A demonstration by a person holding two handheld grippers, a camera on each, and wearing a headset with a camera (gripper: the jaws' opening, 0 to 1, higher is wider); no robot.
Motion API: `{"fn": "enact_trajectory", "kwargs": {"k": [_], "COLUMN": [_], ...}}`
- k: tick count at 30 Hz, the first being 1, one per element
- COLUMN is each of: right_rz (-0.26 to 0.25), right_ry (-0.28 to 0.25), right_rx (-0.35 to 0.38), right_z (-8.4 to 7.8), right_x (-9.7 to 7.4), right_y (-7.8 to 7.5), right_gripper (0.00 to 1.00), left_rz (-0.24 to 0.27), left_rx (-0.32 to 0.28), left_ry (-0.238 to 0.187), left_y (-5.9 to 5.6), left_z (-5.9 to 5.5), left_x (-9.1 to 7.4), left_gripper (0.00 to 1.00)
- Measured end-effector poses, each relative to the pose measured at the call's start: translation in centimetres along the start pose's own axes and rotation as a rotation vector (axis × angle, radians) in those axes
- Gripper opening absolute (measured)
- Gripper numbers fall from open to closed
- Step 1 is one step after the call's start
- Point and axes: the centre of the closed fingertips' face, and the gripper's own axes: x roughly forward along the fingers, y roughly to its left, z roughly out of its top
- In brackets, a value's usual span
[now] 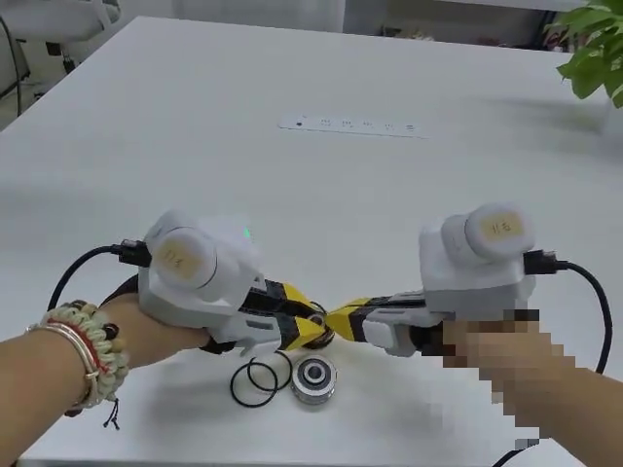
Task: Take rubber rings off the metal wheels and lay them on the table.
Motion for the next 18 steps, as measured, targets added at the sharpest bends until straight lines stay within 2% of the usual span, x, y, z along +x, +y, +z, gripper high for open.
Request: {"fn": "enact_trajectory", "kwargs": {"k": [5, 10, 15, 18], "right_rz": [-0.003, -0.005, -0.009, -0.009], "right_ry": [0.003, 0.003, -0.006, -0.013], "right_rx": [0.001, 0.009, 0.036, 0.049], "right_z": [0.0, 0.0, 0.2, 0.4], "right_x": [0.0, 0.0, -0.2, -0.4], "right_y": [0.0, -0.1, -0.4, -0.5], "right_gripper": [0.00, 0.00, 0.00, 0.00], "left_rz": [-0.013, -0.048, -0.055, -0.057], "left_rx": [0.041, 0.043, 0.053, 0.044], "left_ry": [0.037, 0.027, 0.014, -0.008], "left_y": [-0.1, -0.7, -0.8, -0.7], "left_z": [0.1, 0.7, 1.3, 2.1], "left_x": [-0.1, -0.6, -1.1, -1.7], "left_gripper": [0.08, 0.12, 0.24, 0.30]}}
